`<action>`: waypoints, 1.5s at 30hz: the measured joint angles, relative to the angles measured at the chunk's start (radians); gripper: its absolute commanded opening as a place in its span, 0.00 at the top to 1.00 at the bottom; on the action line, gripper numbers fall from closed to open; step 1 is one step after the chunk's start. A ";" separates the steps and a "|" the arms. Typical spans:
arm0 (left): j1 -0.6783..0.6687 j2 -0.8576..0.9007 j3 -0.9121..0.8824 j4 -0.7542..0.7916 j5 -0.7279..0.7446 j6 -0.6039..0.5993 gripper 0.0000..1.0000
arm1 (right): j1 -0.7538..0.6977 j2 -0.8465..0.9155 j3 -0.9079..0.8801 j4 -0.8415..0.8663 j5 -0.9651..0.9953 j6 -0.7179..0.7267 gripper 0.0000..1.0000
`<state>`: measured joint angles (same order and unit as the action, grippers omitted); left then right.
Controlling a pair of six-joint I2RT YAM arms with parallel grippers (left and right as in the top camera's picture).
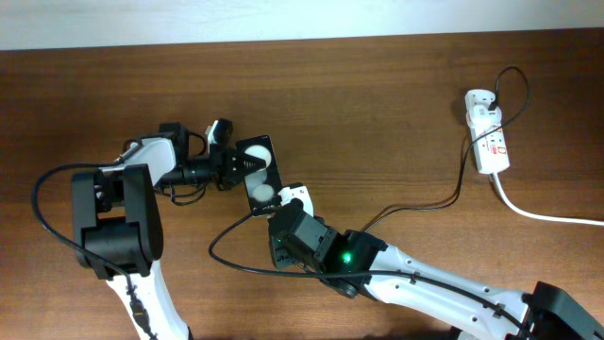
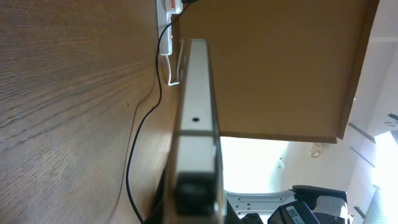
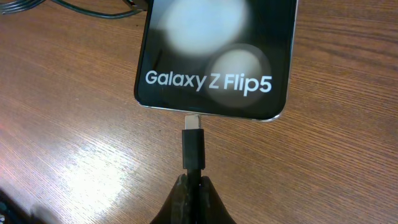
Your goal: Plug charger to phone and switch on socket
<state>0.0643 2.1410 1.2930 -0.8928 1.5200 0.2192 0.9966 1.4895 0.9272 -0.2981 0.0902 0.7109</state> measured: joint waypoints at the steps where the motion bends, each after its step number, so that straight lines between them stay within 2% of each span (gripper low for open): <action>1: 0.000 0.000 0.000 0.000 0.000 0.000 1.00 | 0.000 0.000 0.000 0.000 0.000 0.000 0.96; 7: 0.000 0.000 0.000 0.000 0.000 0.000 1.00 | 0.000 -0.038 -0.002 -0.063 0.007 0.000 0.96; 11: 0.000 0.000 0.000 0.000 0.000 0.000 0.98 | 0.000 -0.039 -0.002 -0.037 0.003 0.000 0.96; 15: 0.000 0.000 0.000 0.000 0.000 -0.050 0.96 | 0.000 -0.039 -0.002 -0.019 -0.001 0.000 0.96; 25: 0.000 0.000 0.000 0.000 0.000 -0.060 0.95 | 0.000 -0.039 -0.002 -0.006 -0.001 0.000 0.96; 31: 0.000 0.000 0.000 -0.003 0.000 -0.090 0.98 | 0.000 -0.039 -0.002 -0.029 0.003 0.026 0.96; 45: 0.000 0.000 0.000 0.000 0.000 -0.093 0.95 | 0.000 -0.039 -0.002 -0.024 0.024 0.045 0.96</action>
<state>0.0643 2.1410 1.2930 -0.8928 1.5200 0.1257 0.9966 1.4502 0.9253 -0.3218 0.1139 0.7559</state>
